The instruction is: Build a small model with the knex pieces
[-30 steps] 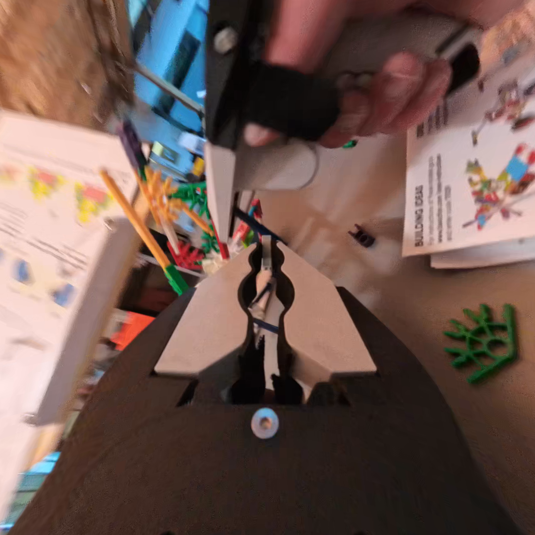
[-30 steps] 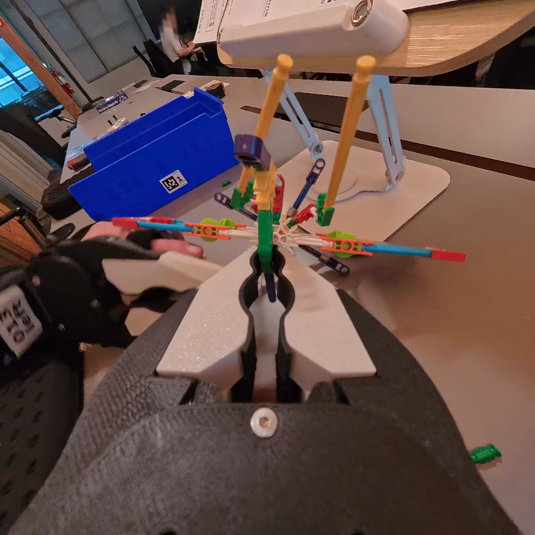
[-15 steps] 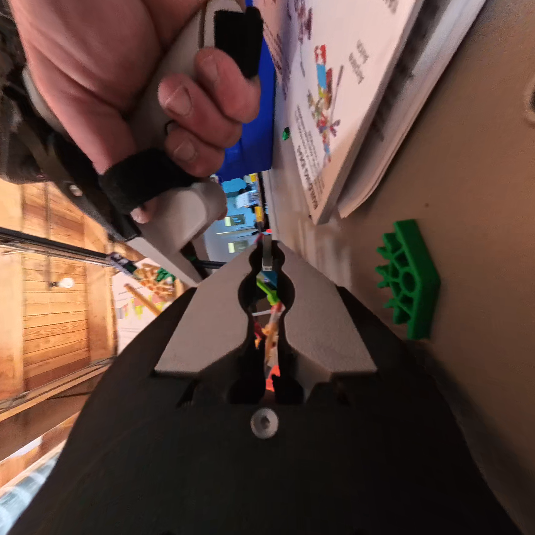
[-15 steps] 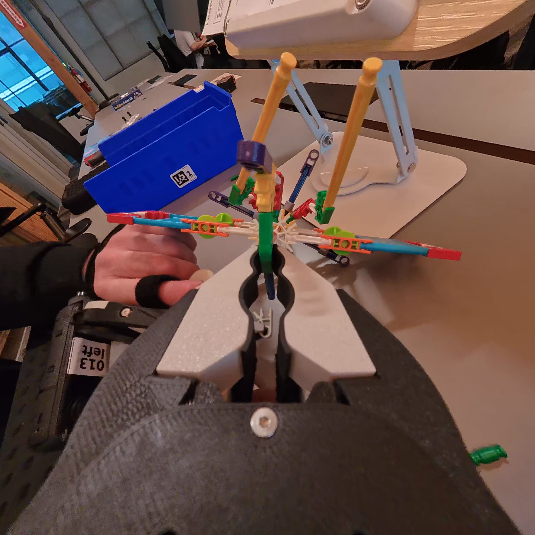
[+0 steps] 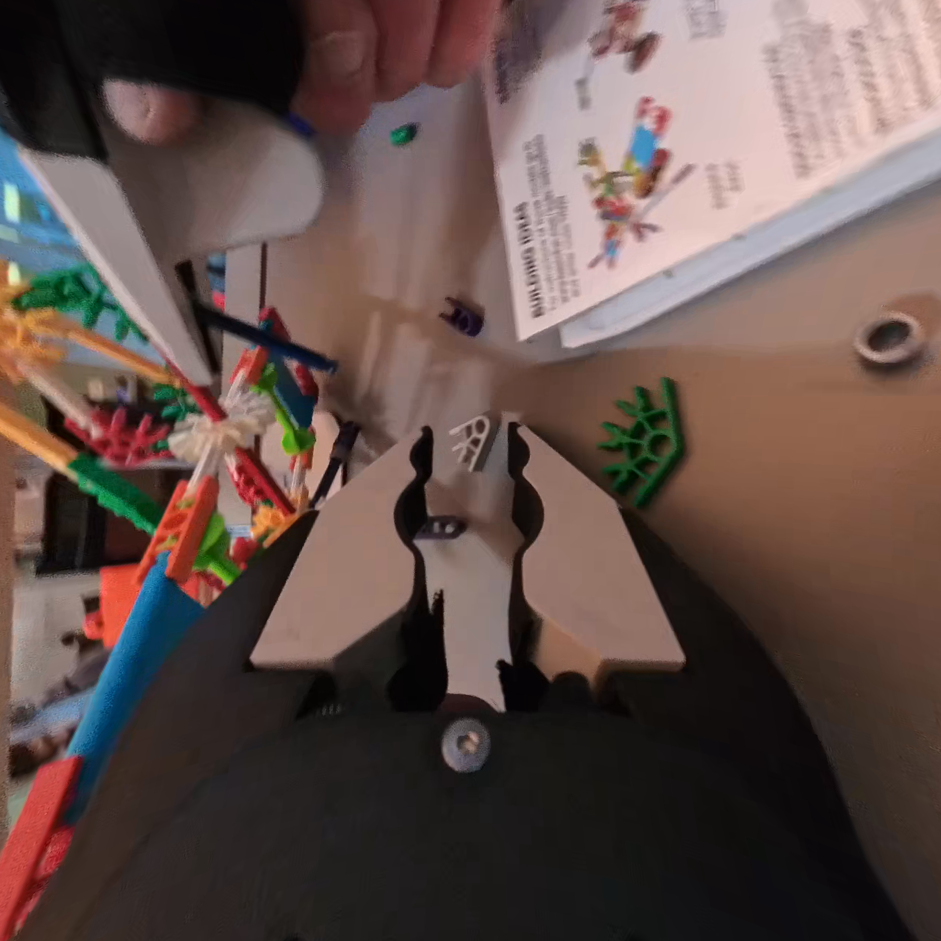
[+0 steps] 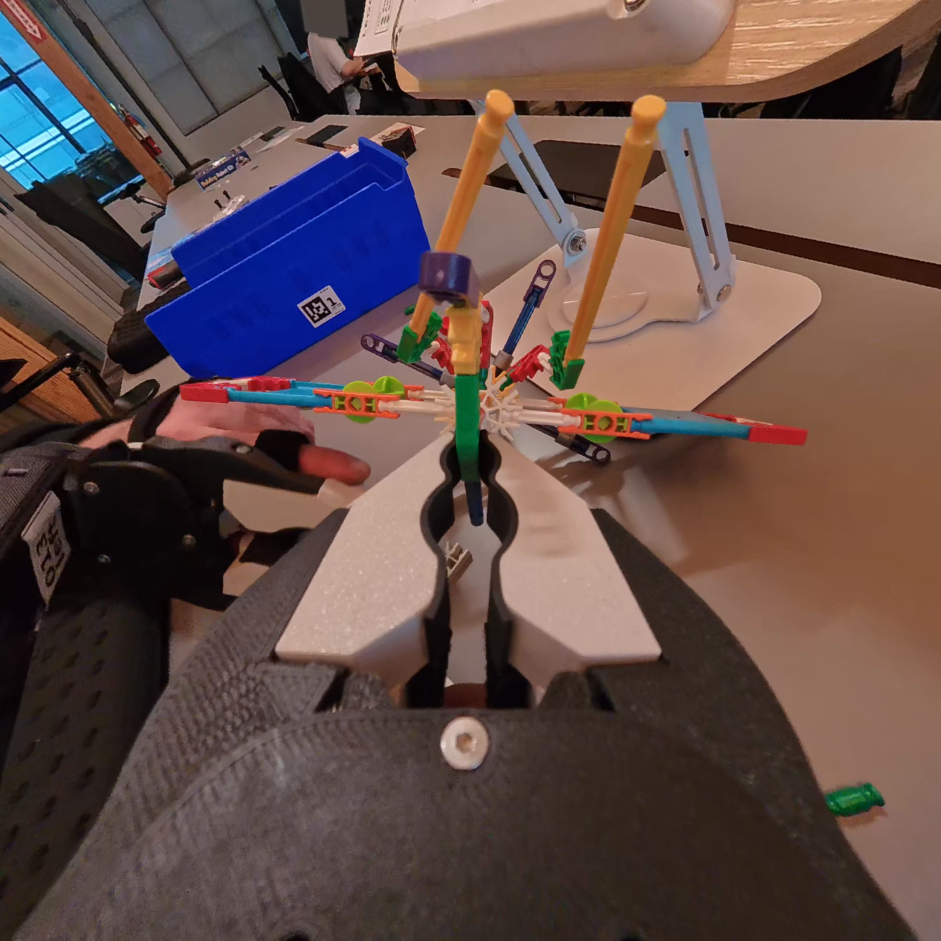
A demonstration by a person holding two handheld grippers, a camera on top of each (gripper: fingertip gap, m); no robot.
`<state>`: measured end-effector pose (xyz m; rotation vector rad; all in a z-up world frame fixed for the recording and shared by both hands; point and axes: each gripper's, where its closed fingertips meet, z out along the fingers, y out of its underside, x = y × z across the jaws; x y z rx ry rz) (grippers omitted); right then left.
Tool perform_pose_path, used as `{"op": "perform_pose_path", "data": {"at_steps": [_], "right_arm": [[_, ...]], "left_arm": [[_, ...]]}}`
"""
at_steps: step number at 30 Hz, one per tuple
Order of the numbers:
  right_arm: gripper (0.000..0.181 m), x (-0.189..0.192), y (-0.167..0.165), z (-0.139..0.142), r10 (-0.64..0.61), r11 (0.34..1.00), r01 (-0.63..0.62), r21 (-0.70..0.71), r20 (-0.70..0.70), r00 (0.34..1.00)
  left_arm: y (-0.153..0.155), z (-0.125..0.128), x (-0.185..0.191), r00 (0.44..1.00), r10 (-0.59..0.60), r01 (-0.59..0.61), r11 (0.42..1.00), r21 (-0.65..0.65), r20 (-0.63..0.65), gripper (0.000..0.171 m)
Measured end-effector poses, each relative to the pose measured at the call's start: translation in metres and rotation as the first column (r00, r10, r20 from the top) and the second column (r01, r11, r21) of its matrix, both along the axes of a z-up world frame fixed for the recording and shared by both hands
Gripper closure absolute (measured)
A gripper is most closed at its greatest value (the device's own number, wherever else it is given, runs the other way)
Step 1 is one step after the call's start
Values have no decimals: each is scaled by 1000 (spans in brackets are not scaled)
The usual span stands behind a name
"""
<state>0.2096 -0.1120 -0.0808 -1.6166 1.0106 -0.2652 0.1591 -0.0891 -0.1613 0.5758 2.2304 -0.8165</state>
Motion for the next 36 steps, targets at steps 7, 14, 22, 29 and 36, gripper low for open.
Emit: {"op": "perform_pose_path", "data": {"at_steps": [7,14,22,29,36], "right_arm": [[179,1,2,1,-13,1000,13,1,4,1000],[179,1,4,1,-18,1000,18,7,7,1000],[179,-1,5,0,-13,1000,13,-2,6,1000],[179,-1,4,0,-4,1000,4,4,-3,1000],[178,-1,5,-2,-3,1000,3,0,-7,1000]], "left_arm": [[2,-6,11,874,307,-343,939,-29,-377,140],[-3,-11,9,726,368,-454,891,-3,-581,137],[-9,-12,8,765,321,-391,920,-7,-559,150],[-8,-9,-17,913,33,-31,999,11,-406,150],[12,-9,-17,807,276,-259,960,107,-522,130]]}}
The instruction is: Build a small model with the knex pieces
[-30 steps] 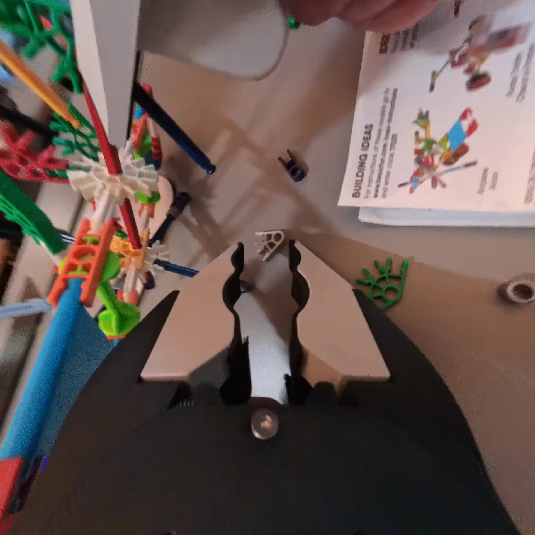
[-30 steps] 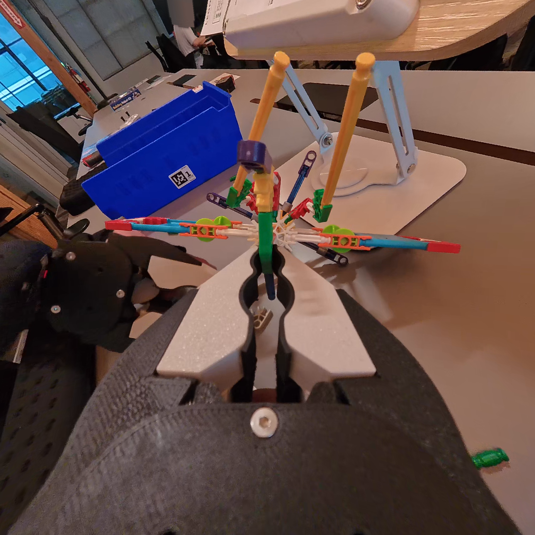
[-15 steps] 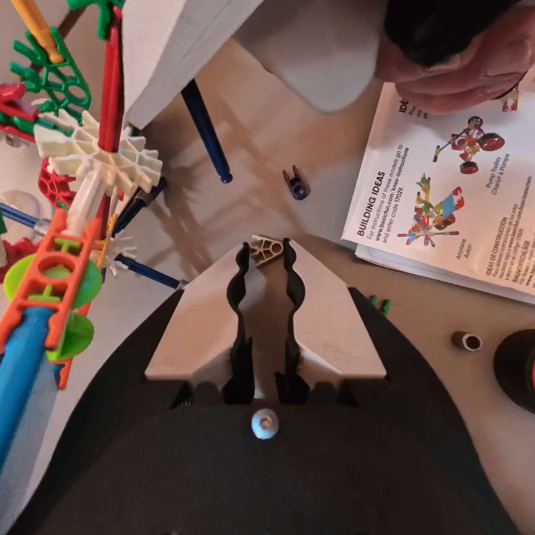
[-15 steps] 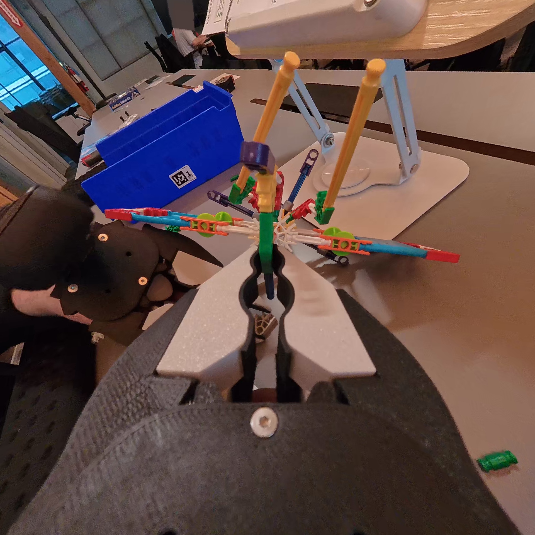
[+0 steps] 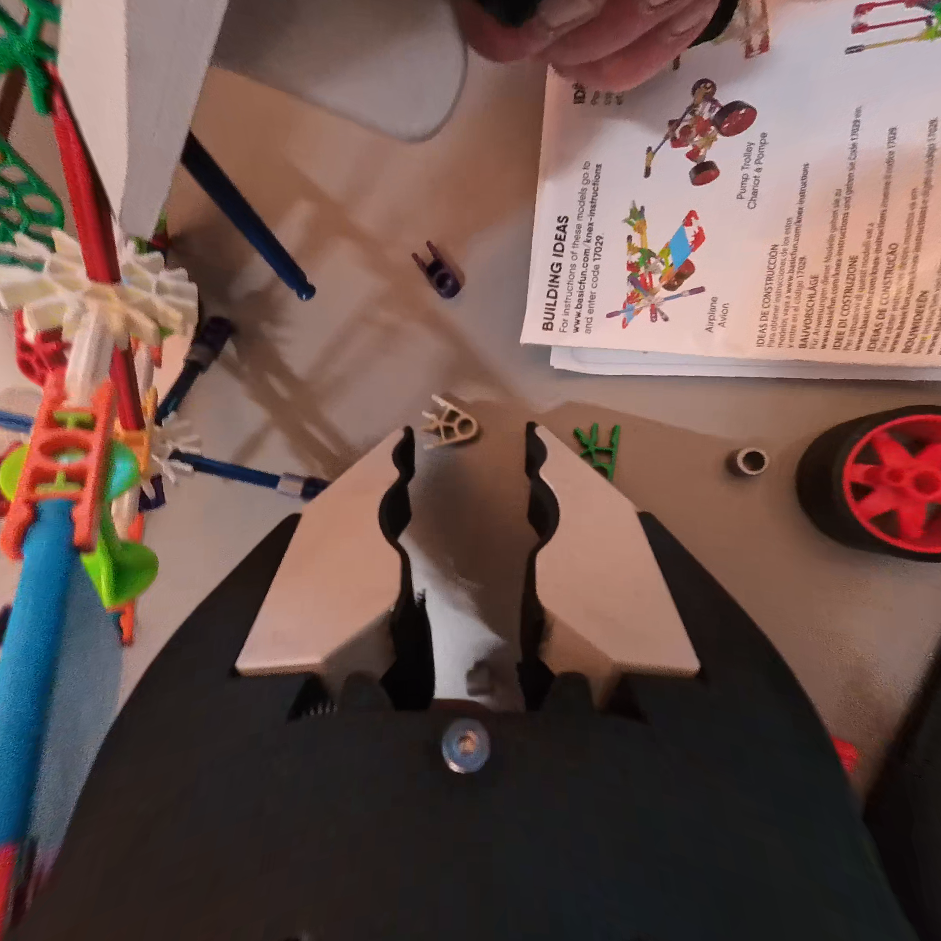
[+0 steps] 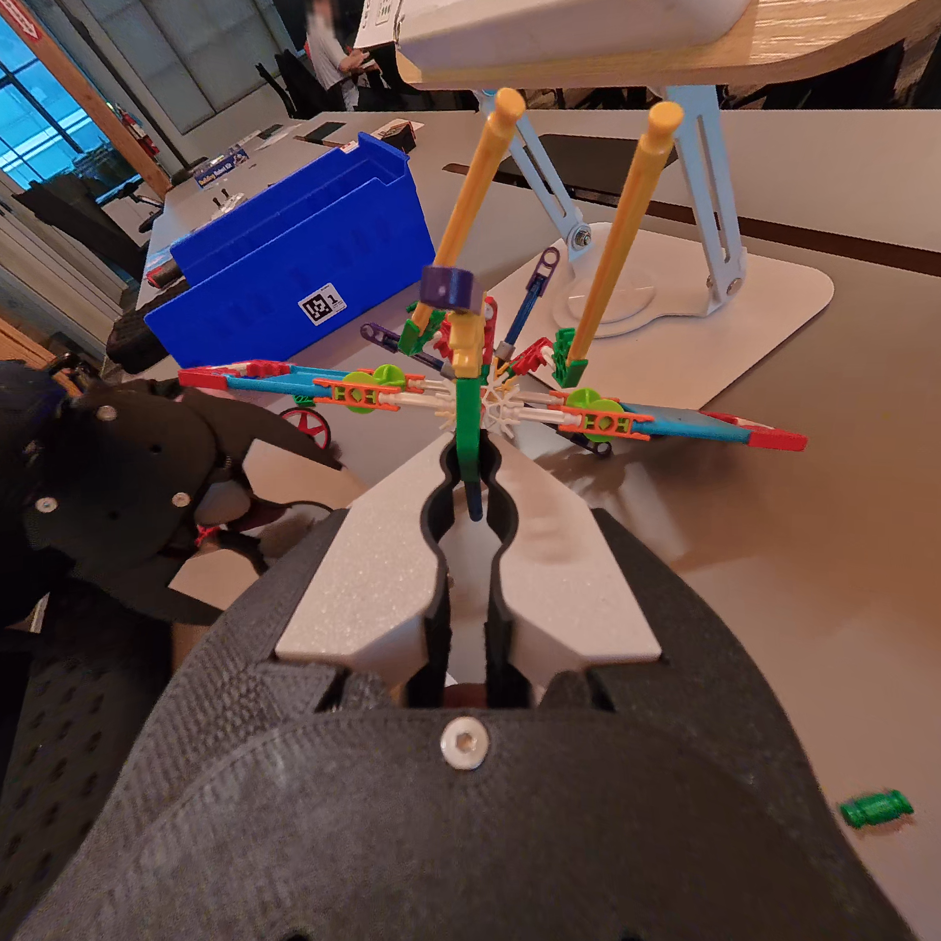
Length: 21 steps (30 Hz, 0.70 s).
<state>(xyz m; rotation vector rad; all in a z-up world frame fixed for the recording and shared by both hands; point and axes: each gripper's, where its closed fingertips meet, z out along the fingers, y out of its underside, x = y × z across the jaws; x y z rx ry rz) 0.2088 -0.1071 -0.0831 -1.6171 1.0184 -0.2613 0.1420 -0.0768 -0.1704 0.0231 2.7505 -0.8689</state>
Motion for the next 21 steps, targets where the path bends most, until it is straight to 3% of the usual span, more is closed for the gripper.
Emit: {"op": "perform_pose_path", "data": {"at_steps": [3,10,14,21], "right_arm": [[179,0,0,0,0,1000,0,0,-1,1000],[179,-1,1,1,-4,1000,4,-8,4,1000],[179,-1,3,1,-4,1000,4,-7,4,1000],[179,-1,3,0,-8,1000,8,-10,5,1000]], "left_arm": [[7,2,7,992,128,-128,992,4,22,127],[1,-4,5,960,247,-255,965,-52,-131,140],[-7,-5,8,954,255,-271,959,-85,-159,149],[-12,-4,11,978,194,-201,975,-98,-73,150]]}}
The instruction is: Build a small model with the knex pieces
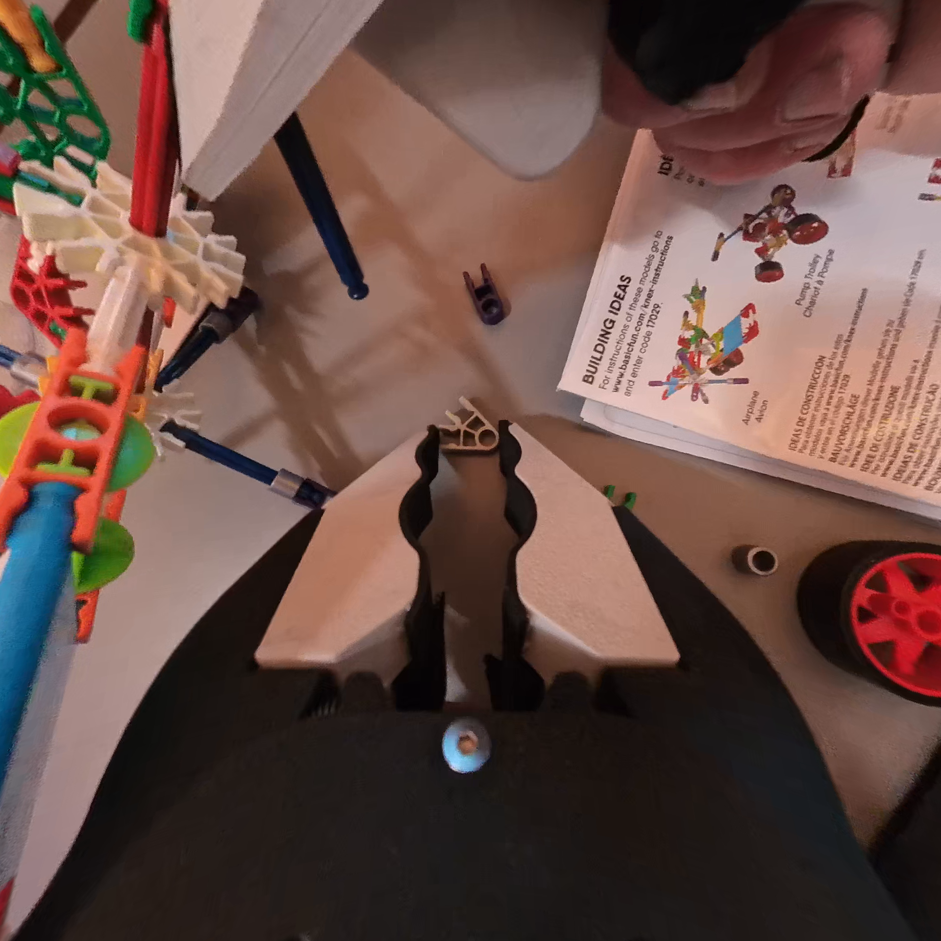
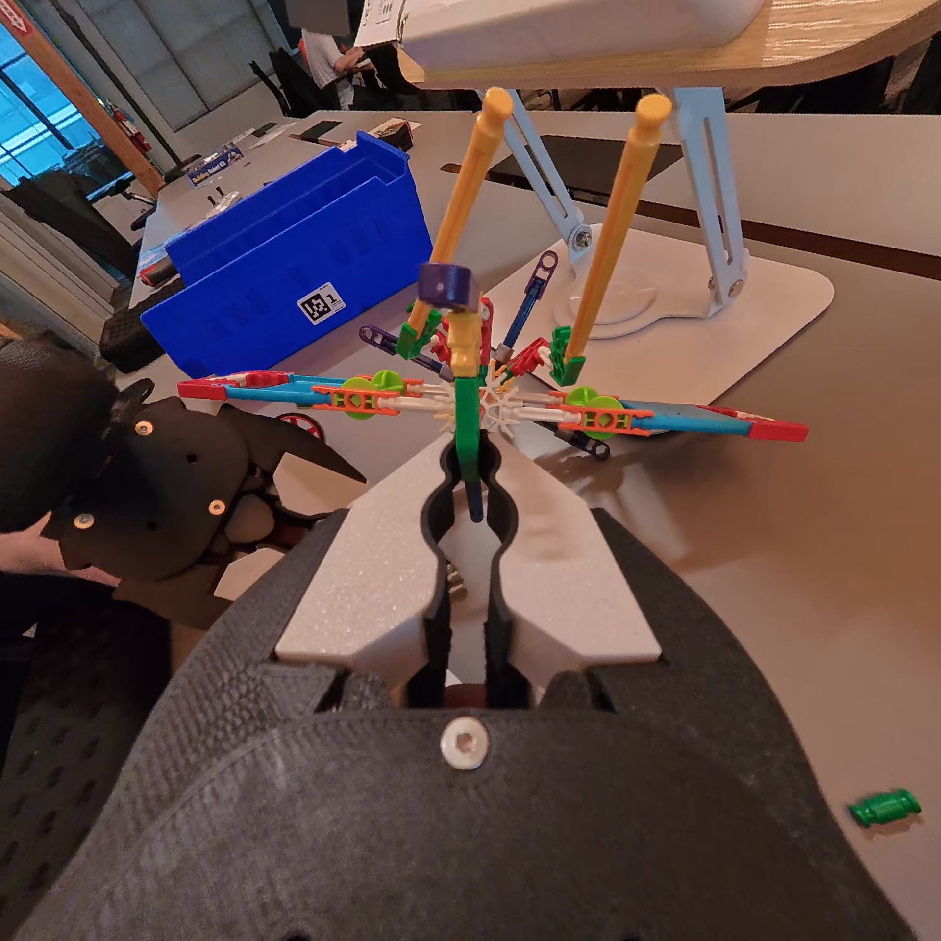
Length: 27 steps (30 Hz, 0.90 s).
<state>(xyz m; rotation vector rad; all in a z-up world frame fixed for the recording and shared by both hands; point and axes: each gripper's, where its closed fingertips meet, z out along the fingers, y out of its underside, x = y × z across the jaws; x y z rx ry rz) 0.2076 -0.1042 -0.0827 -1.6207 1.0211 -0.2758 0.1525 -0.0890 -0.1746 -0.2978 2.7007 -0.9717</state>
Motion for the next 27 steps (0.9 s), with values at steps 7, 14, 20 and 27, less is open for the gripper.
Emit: {"op": "perform_pose_path", "data": {"at_steps": [7,14,20,27], "right_arm": [[179,-1,-1,0,3,1000,-2,21,-5,1000],[178,-2,-1,-1,13,998,-12,60,-20,1000],[178,-4,-2,0,21,995,-18,100,-28,999],[177,-6,-1,2,40,987,-34,156,-40,998]], "left_arm": [[3,2,7,975,-87,76,995,62,204,160],[-4,15,8,943,-116,119,993,11,311,160],[-11,49,15,843,-90,147,987,-65,530,159],[-18,70,13,709,-114,233,969,-79,696,160]]}}
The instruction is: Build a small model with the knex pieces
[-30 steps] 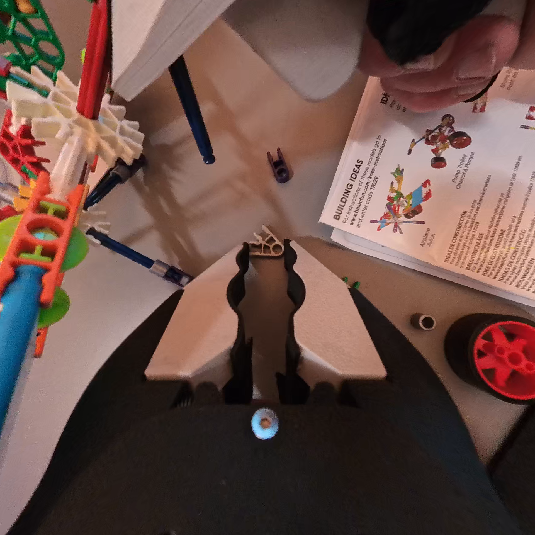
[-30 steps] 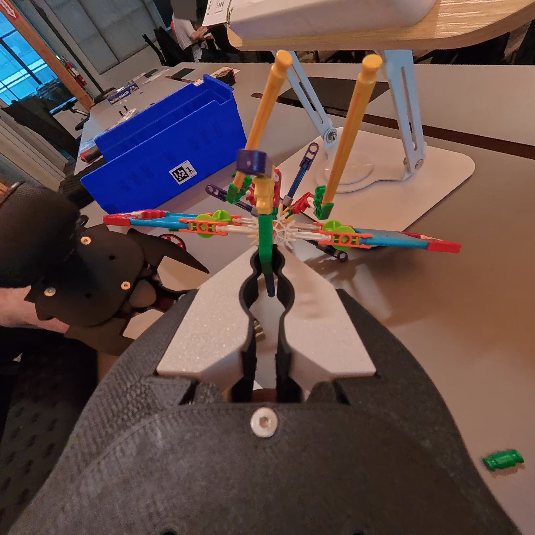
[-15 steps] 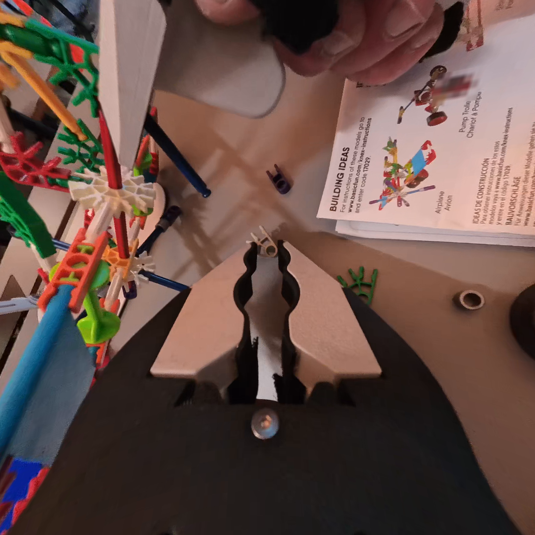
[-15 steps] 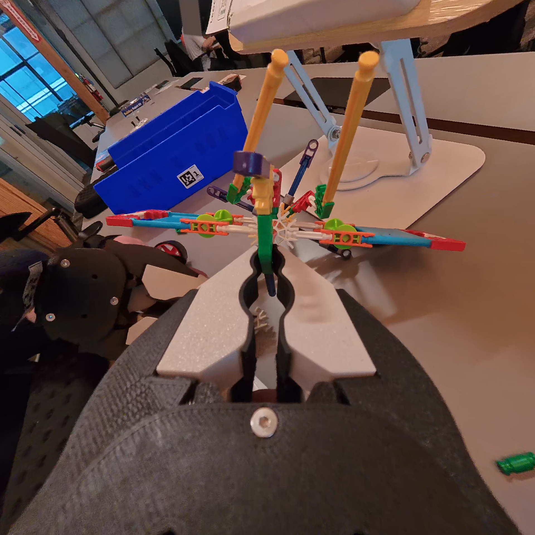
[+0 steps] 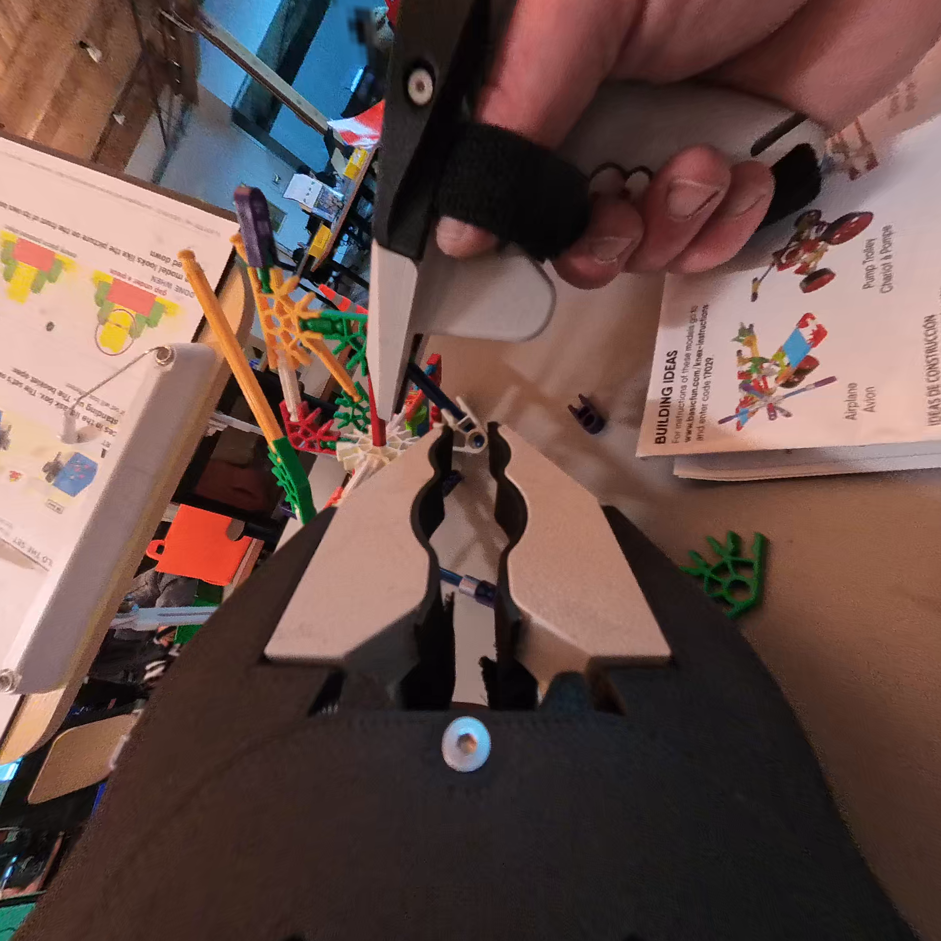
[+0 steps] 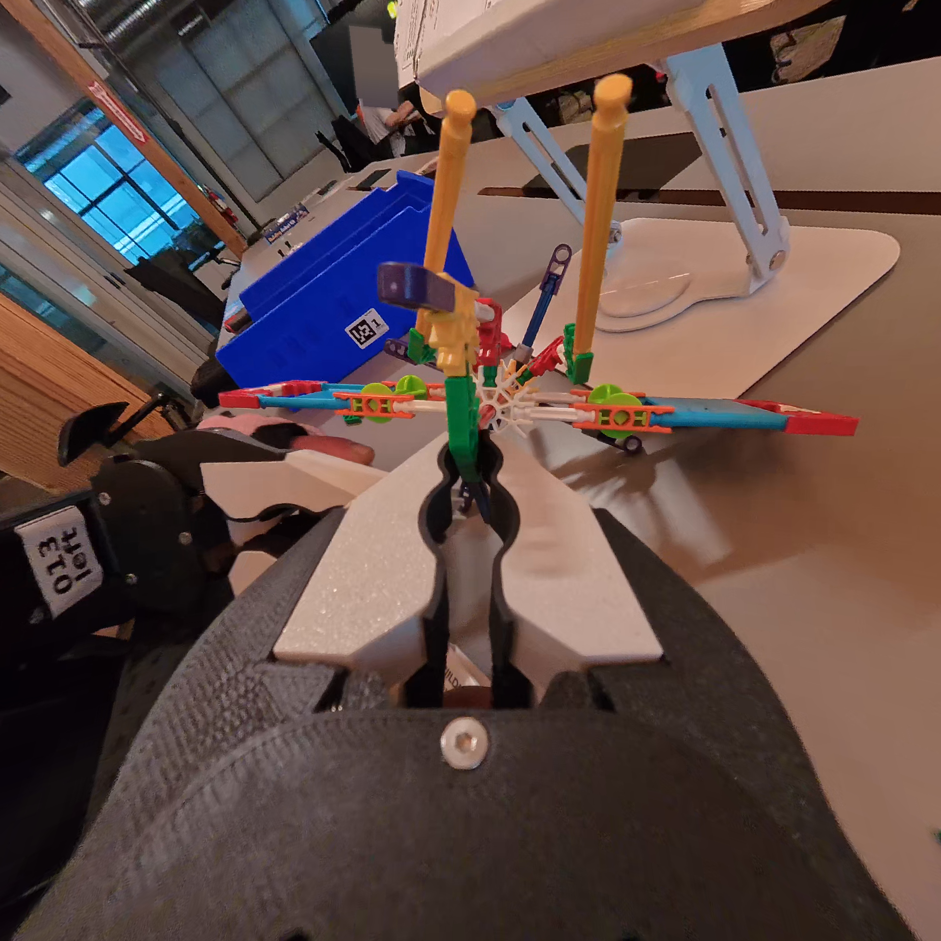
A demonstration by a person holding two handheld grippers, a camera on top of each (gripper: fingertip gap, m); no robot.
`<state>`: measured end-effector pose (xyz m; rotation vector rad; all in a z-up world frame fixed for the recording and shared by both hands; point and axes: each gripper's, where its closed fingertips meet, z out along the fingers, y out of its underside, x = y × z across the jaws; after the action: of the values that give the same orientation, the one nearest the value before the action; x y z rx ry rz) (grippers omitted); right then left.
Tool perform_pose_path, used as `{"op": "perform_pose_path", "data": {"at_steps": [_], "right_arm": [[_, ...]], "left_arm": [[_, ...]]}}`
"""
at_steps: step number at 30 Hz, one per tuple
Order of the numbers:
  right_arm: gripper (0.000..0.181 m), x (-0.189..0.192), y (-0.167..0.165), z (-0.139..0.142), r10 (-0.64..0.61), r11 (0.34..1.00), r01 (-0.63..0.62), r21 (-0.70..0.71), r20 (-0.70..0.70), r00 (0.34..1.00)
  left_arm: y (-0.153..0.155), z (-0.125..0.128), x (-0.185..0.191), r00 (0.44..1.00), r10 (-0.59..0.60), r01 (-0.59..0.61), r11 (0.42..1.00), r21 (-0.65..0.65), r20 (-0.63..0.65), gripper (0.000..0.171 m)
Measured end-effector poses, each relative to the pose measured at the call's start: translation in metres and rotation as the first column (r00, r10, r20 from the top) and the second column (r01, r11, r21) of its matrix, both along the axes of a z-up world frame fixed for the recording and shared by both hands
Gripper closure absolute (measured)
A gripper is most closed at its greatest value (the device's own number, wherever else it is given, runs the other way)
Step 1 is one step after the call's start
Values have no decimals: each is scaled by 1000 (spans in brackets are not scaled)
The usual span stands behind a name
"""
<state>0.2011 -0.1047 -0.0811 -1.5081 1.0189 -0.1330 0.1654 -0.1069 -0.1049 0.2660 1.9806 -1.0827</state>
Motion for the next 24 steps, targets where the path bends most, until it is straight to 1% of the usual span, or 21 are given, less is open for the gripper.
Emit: {"op": "perform_pose_path", "data": {"at_steps": [3,5,6,10,12,15,17,19,21,24], "right_arm": [[176,-2,0,1,13,999,-13,29,-8,1000],[176,-2,0,1,18,999,-17,42,-12,1000],[176,-3,1,0,22,999,-22,45,-13,1000],[175,-4,3,-2,37,997,-36,67,-23,999],[171,-5,5,-4,47,997,-45,69,-29,998],[165,-8,10,-6,72,995,-68,76,-44,996],[162,-10,11,-10,83,994,-79,71,-61,995],[159,-13,14,-15,103,993,-98,63,-80,991],[155,-16,17,-22,121,992,-116,47,-108,987],[158,-17,18,-27,128,992,-125,29,-130,983]], "left_arm": [[3,-11,8,1000,9,-8,999,33,-13,159],[2,-10,5,999,-11,11,1000,17,-31,159],[2,-10,6,1000,-9,10,1000,23,-10,159],[0,-9,6,1000,-14,14,1000,19,10,160],[0,-11,6,1000,-22,22,1000,15,-4,159],[3,-14,9,999,-25,24,999,33,31,160],[3,-14,10,999,-27,26,999,24,31,160],[2,-11,8,997,-40,39,999,15,60,160],[0,-14,5,996,-56,54,998,27,65,160],[-1,-20,3,995,-74,70,996,54,68,160]]}}
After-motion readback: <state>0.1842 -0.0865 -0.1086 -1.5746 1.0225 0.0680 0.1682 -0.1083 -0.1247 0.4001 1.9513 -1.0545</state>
